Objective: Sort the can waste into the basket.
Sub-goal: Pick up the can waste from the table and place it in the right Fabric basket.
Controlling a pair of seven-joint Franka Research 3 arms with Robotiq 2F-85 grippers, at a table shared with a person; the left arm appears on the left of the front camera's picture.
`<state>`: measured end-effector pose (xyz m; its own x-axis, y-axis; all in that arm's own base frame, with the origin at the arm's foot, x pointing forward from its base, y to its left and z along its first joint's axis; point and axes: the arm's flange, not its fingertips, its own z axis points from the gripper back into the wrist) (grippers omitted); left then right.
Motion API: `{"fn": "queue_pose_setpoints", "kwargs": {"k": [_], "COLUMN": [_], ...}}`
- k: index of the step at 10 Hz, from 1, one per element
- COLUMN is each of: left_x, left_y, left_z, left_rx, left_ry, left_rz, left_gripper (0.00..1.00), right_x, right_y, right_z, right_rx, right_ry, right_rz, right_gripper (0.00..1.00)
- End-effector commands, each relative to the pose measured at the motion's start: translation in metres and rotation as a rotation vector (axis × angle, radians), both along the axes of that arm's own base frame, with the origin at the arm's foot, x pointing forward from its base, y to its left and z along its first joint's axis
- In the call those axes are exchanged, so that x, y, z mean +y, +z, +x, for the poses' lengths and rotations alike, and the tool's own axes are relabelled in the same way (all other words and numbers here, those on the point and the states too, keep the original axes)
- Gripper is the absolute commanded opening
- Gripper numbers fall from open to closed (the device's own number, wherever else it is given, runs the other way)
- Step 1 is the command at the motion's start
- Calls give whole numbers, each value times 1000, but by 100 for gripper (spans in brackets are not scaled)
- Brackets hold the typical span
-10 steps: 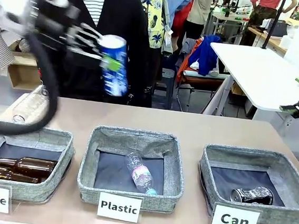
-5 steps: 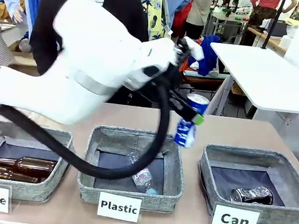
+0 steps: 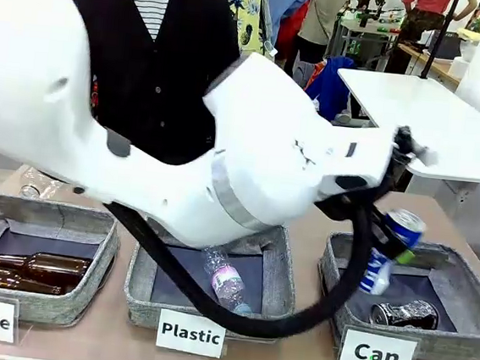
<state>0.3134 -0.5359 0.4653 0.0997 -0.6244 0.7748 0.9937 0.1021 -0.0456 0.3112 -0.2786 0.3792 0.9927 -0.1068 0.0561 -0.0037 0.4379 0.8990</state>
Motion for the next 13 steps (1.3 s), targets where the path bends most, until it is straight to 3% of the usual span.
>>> {"fn": "queue_pose_setpoints", "kwargs": {"k": [1, 2, 3, 7, 9, 13], "left_x": [-25, -14, -15, -17, -64, -119], "left_y": [2, -4, -1, -5, 3, -6], "left_z": [-13, -12, -14, -15, 0, 3], "left_rx": [4, 62, -2, 9, -29, -175], "left_ry": [-88, -194, -46, -70, -163, -160], "left_rz": [3, 69, 1, 10, 130, 245], "left_gripper": [44, 44, 44, 44, 44, 44], "right_x": [1, 1, 1, 1, 1, 1], "right_y": [10, 10, 10, 10, 10, 10], "right_z": [3, 3, 3, 3, 3, 3], "right_rx": [-10, -10, -10, -10, -10, -10], "right_ry": [24, 24, 24, 24, 24, 24], "right_rz": [3, 3, 3, 3, 3, 3], "right_gripper": [100, 100, 100, 100, 100, 100]}}
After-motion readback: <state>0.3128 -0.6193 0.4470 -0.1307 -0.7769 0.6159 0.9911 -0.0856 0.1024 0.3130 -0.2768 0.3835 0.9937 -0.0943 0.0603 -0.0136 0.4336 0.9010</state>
